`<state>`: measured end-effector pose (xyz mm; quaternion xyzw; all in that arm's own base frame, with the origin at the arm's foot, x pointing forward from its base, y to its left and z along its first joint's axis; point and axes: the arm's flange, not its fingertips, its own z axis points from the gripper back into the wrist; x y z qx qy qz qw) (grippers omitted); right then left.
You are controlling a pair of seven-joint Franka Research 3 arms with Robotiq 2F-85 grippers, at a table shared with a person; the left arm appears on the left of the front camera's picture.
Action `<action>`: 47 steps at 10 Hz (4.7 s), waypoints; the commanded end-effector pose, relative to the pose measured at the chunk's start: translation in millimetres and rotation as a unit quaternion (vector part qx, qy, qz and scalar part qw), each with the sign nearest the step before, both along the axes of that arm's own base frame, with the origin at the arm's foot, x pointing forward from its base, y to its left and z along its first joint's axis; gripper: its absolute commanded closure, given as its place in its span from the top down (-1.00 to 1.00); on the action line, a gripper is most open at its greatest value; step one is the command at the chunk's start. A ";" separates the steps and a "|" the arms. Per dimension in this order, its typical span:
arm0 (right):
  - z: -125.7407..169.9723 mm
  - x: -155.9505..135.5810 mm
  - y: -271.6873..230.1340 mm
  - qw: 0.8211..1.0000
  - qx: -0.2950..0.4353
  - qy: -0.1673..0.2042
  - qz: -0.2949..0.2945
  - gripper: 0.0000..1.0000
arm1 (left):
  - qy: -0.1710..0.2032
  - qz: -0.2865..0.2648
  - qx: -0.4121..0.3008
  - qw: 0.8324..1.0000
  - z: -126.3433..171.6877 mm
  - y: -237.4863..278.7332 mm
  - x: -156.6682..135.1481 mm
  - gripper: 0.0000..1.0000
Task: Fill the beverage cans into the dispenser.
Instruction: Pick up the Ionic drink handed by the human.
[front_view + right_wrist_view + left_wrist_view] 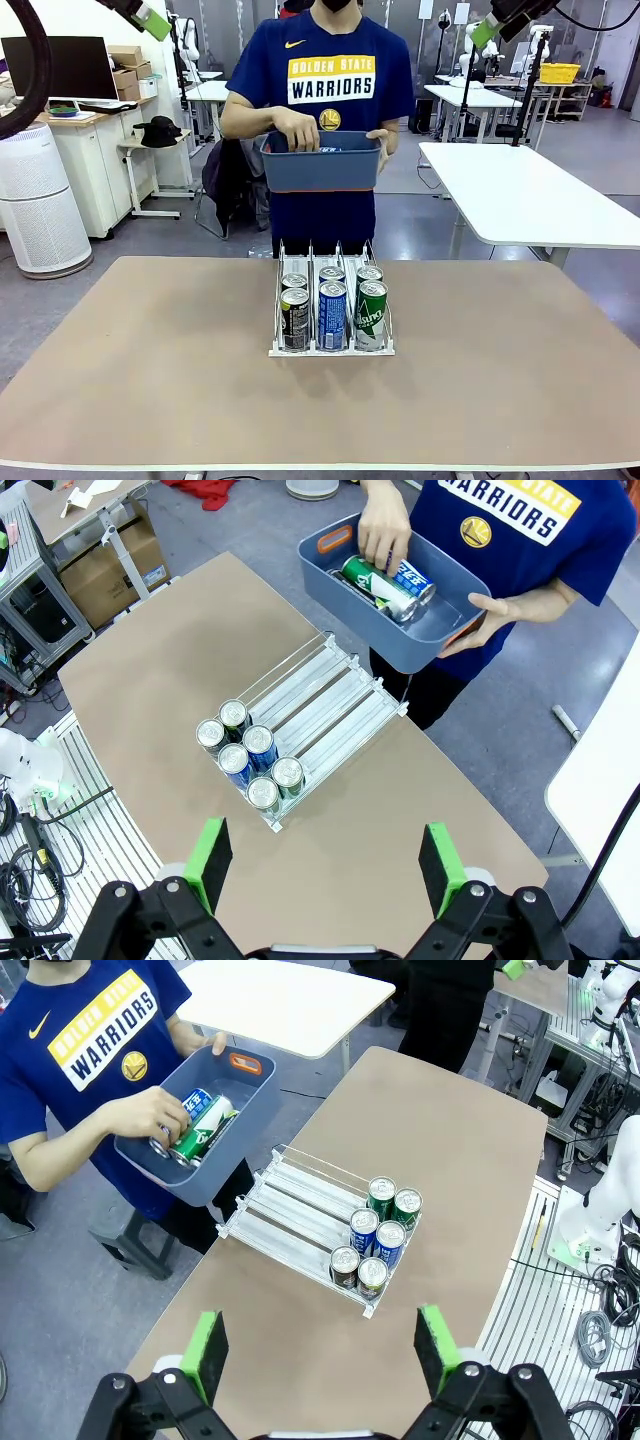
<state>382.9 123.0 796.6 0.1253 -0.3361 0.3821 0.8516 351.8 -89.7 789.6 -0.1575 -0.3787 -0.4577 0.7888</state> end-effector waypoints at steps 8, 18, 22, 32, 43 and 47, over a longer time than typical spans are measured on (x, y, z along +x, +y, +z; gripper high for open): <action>-0.2 -0.1 0.8 1.000 0.011 0.004 0.001 1.00 | -0.001 0.000 -0.003 1.000 0.6 1.4 -0.5 1.00; -0.2 -0.1 0.8 1.000 0.011 0.004 0.001 1.00 | -0.001 0.000 -0.003 1.000 0.6 1.4 -0.5 1.00; -0.2 -0.1 0.8 1.000 0.011 0.004 0.001 1.00 | -0.001 0.000 -0.003 1.000 0.6 1.4 -0.5 1.00; -0.2 -0.1 0.8 1.000 0.011 0.004 0.001 1.00 | -0.001 0.000 -0.003 1.000 0.6 1.4 -0.5 1.00; -0.2 -0.1 0.8 1.000 0.011 0.004 0.001 1.00 | 0.059 -0.036 0.018 0.997 -5.1 16.0 39.6 1.00; -0.2 -0.1 0.8 1.000 0.011 0.004 0.001 1.00 | 0.060 -0.040 0.057 0.996 -26.5 21.3 70.9 1.00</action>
